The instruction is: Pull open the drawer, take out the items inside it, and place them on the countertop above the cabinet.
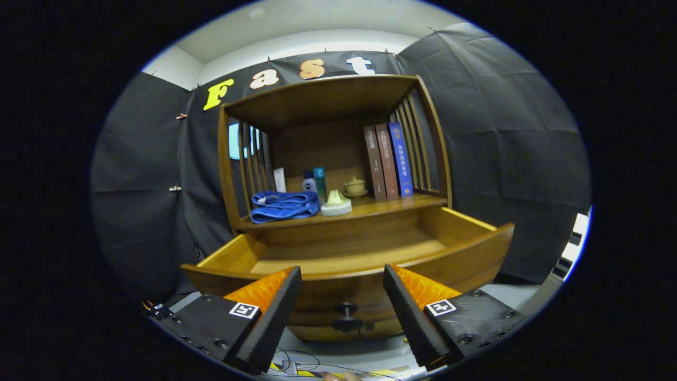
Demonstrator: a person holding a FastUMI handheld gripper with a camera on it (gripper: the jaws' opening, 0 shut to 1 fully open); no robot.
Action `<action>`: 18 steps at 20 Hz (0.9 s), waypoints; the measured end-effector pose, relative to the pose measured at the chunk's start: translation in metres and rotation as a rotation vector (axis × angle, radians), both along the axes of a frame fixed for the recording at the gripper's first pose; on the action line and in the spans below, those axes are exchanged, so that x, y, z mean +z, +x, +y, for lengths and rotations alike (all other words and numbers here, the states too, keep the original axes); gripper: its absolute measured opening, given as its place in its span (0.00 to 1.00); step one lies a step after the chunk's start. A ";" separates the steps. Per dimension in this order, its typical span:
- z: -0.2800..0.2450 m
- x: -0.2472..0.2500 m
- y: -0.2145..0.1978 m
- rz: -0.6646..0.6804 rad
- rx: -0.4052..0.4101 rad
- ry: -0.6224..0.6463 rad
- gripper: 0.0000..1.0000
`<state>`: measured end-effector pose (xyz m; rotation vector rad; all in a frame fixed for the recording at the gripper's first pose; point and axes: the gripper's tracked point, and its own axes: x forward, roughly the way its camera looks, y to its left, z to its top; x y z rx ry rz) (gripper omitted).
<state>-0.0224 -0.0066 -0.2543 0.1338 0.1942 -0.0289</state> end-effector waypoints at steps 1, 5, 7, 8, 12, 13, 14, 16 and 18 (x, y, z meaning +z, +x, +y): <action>-0.002 -0.010 0.000 0.007 -0.004 -0.002 0.99; -0.001 -0.041 0.009 0.021 0.005 -0.022 0.99; 0.002 -0.051 0.015 0.030 0.016 -0.035 0.99; 0.003 -0.053 0.017 0.029 0.021 -0.045 0.99; 0.007 -0.053 0.021 0.014 0.021 -0.052 0.99; 0.009 -0.052 0.020 0.011 0.018 -0.053 0.99; 0.009 -0.051 0.022 0.008 0.016 -0.052 0.99; 0.010 -0.051 0.027 0.009 0.014 -0.046 0.99; 0.011 -0.047 0.037 0.009 0.014 -0.038 0.99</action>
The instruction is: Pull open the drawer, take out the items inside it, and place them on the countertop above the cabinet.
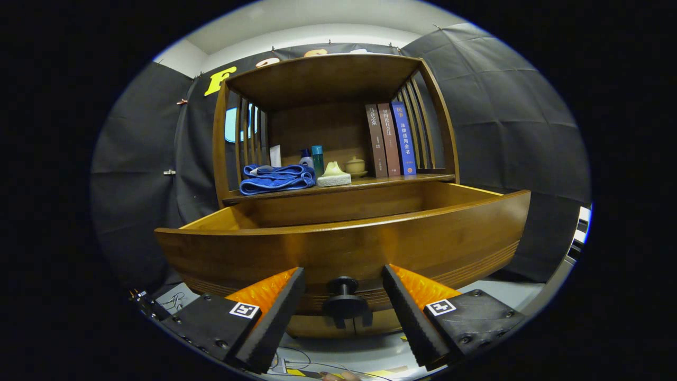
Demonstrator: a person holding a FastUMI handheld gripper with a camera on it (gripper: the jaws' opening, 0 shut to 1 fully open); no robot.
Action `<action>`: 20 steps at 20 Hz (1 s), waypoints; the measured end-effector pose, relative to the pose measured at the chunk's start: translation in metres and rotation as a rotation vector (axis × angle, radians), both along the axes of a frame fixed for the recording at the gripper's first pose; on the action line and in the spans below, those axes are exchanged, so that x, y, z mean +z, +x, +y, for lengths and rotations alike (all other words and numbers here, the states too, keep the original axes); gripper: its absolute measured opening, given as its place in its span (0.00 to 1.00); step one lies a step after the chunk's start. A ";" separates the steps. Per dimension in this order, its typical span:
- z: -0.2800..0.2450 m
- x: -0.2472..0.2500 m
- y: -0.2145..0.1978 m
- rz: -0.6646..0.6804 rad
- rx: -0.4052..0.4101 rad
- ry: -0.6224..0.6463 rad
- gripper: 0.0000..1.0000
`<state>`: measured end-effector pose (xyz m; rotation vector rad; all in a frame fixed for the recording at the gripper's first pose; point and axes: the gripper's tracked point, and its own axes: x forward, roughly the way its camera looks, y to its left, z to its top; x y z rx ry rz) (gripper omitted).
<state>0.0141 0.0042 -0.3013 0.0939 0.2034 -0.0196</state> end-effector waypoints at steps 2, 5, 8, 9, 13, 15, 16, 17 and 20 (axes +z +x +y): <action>0.000 0.000 0.014 0.002 0.001 0.002 0.99; 0.000 0.001 0.037 0.006 0.005 -0.001 0.99; -0.001 0.003 0.060 -0.001 0.006 -0.002 0.99; -0.002 0.001 0.068 -0.001 0.008 -0.004 0.99; -0.001 -0.003 0.098 -0.002 0.006 0.000 0.99; -0.001 -0.004 0.111 -0.002 0.005 -0.002 0.99; -0.001 -0.005 0.117 0.000 0.004 -0.003 0.99; -0.001 -0.006 0.123 0.000 0.005 -0.004 0.99; 0.000 -0.008 0.141 0.003 0.001 -0.002 0.99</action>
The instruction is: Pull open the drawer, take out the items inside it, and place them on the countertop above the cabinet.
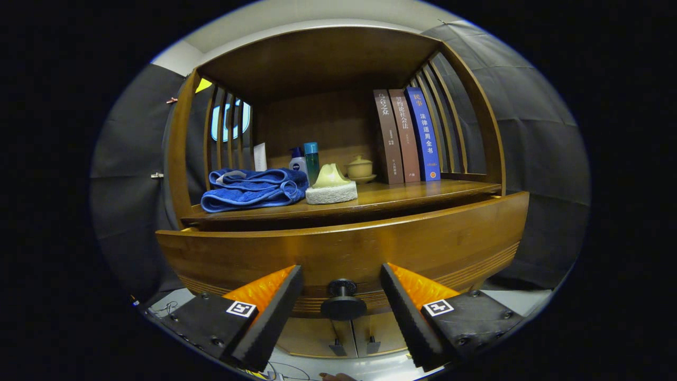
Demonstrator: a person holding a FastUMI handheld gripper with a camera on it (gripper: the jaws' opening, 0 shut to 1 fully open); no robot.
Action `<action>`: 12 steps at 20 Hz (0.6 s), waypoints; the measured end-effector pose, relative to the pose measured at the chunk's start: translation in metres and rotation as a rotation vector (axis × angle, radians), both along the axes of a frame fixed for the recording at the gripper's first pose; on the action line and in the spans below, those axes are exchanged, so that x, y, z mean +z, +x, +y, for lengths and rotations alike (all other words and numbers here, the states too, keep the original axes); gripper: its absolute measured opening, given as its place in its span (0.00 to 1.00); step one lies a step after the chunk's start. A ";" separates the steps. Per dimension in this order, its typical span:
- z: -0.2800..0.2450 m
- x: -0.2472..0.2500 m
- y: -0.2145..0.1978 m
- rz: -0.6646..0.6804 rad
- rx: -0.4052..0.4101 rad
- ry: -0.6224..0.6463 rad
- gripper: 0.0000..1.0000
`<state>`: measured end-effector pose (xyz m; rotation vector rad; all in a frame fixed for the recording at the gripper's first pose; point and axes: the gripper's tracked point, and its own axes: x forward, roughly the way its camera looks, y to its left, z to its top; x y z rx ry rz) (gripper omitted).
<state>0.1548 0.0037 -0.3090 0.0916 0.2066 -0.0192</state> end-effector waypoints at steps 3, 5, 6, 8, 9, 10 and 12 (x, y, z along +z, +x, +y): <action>0.001 -0.002 0.016 0.006 -0.002 0.000 0.99; 0.001 -0.003 0.026 0.007 -0.003 -0.003 0.99; 0.002 -0.004 0.029 0.011 -0.004 -0.005 0.99; 0.002 -0.006 0.037 0.022 -0.009 -0.007 0.99; 0.002 -0.005 0.035 0.014 -0.012 -0.013 0.99; 0.003 -0.006 0.036 0.013 -0.012 -0.008 1.00; 0.004 -0.008 0.036 0.019 -0.013 -0.001 0.99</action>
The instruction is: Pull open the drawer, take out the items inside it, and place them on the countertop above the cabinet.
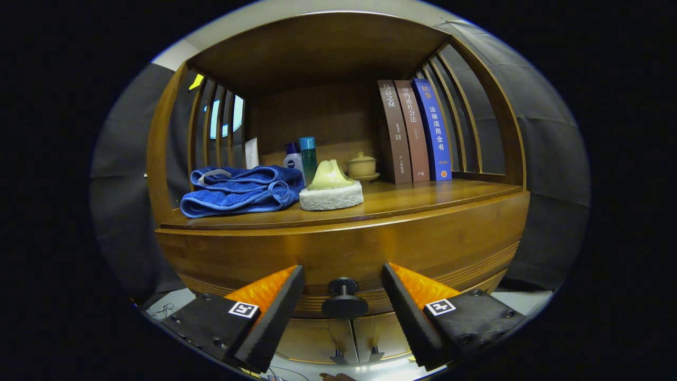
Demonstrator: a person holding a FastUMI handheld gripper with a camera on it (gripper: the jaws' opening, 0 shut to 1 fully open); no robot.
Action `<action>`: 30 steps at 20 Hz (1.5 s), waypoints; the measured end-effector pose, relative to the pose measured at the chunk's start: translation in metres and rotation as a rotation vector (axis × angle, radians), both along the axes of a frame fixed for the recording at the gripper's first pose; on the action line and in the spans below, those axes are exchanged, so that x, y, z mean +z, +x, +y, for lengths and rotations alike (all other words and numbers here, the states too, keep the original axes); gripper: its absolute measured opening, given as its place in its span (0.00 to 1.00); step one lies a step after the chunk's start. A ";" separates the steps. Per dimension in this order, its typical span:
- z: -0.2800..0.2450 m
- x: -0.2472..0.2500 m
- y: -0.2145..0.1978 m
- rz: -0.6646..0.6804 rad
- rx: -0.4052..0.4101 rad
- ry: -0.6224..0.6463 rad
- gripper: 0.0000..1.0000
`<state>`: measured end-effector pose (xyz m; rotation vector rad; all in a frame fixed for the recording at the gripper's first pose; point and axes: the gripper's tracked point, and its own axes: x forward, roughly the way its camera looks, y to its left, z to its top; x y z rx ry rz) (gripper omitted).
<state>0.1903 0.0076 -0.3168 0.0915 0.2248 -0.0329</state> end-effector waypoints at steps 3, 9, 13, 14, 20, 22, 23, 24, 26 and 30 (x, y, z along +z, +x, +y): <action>0.000 -0.001 -0.004 0.020 0.002 0.009 0.99; 0.005 0.023 -0.036 0.015 0.033 0.001 0.99; 0.007 0.073 -0.063 -0.002 0.067 0.003 0.99; 0.007 0.092 -0.068 -0.016 0.074 -0.011 0.99; 0.016 0.234 -0.097 -0.142 0.118 -0.078 0.99; 0.020 0.272 -0.110 -0.153 0.124 -0.094 0.99; 0.021 0.287 -0.114 -0.157 0.126 -0.104 0.99; 0.025 0.306 -0.121 -0.176 0.128 -0.104 0.99; 0.029 0.332 -0.134 -0.197 0.131 -0.093 0.99; 0.029 0.355 -0.157 -0.213 0.135 -0.096 0.99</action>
